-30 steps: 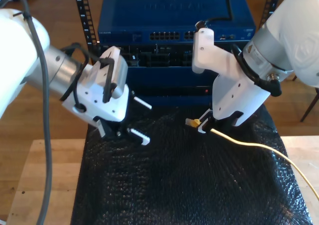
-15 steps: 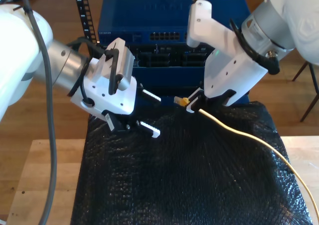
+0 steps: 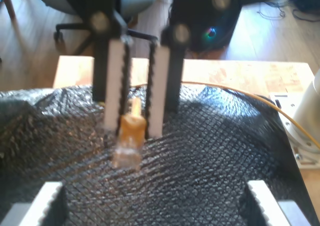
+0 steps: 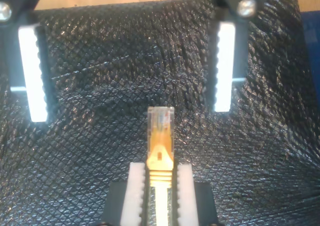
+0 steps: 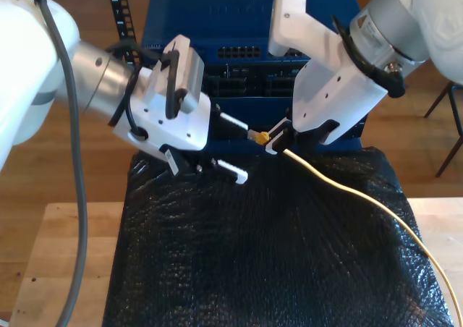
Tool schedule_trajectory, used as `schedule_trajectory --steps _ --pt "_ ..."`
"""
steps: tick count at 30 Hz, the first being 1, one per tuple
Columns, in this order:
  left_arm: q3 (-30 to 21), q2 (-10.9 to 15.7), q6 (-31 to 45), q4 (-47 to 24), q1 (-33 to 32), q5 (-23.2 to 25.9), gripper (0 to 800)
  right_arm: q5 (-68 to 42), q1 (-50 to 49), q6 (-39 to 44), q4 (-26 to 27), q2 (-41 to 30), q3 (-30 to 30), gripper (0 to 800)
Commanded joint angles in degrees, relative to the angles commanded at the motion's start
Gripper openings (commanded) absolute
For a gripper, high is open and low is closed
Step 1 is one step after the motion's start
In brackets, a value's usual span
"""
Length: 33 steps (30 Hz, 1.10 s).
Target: Grab the cable and plug it in
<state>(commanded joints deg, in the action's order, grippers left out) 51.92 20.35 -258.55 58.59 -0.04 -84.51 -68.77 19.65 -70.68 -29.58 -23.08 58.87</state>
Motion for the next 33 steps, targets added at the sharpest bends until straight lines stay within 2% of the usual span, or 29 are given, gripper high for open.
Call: schedule_trajectory --steps 16,21,24,33 --pt "0.0 0.0 -0.2 2.4 0.1 -0.3 754 0.0 0.2 0.0 -0.4 -0.3 -0.1 8" --pt "0.0 -0.1 -0.2 2.5 0.1 -0.2 683 0.0 0.3 0.0 -0.4 -0.3 -0.1 8" --pt "-0.1 0.0 -0.2 2.5 0.1 -0.3 580 0.0 0.3 0.0 -0.4 -0.4 -0.2 8" --pt "-0.1 -0.1 -0.1 2.6 0.1 -0.3 474 0.0 0.4 0.0 -0.4 -0.4 -0.3 8"
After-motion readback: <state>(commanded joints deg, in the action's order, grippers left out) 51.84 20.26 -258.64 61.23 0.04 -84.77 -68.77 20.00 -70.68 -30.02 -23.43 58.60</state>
